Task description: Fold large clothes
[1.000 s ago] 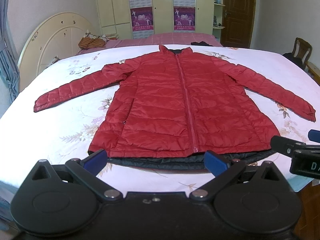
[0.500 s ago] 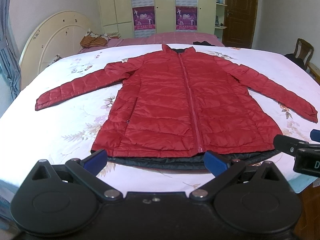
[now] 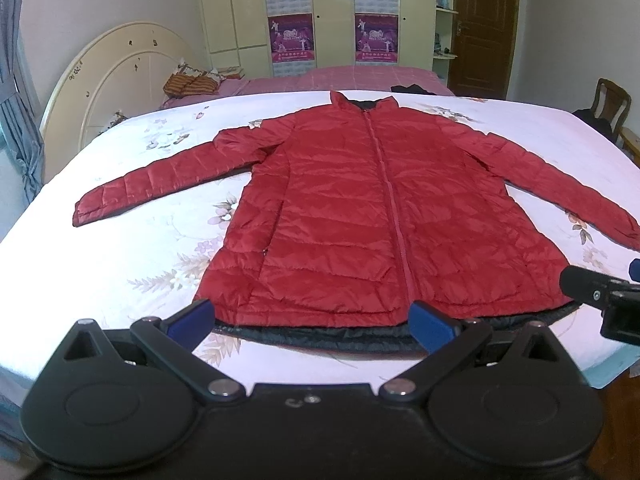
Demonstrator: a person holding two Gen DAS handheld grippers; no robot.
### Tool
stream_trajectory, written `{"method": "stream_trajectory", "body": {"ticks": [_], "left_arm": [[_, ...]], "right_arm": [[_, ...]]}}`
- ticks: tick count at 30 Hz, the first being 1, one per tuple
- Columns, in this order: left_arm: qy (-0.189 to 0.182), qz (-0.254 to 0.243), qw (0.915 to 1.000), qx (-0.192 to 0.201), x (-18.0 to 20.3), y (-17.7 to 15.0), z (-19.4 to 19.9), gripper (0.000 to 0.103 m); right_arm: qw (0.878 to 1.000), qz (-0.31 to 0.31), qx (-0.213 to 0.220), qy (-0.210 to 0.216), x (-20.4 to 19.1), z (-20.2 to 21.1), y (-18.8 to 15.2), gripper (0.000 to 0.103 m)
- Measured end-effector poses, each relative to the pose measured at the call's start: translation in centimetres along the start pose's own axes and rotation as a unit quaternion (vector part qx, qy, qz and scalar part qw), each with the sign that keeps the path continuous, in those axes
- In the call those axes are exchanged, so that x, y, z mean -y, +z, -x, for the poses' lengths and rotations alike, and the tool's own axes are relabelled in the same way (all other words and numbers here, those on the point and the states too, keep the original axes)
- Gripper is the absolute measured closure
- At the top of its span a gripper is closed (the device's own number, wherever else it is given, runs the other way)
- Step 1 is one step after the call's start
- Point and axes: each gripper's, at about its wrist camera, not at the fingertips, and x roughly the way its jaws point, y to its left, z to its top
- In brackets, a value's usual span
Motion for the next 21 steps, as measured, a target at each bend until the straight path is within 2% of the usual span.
{"method": "stream_trajectory", "body": {"ticks": [13,21], "left_arm": [[0.009,0.003,0.9999,0.008,-1.4,2.7,-3.6,0.000],[0.008,0.000,0.9999,0.007,-2.3,5.1,-6.7,0.000]], "right_arm": [[1.000,-0.019,0.013,-0.015,0.9,-2.4,1.7,0.000],[0.999,-0.030,0.014,-0.031,0.9,-5.2,3.5,0.000]]}}
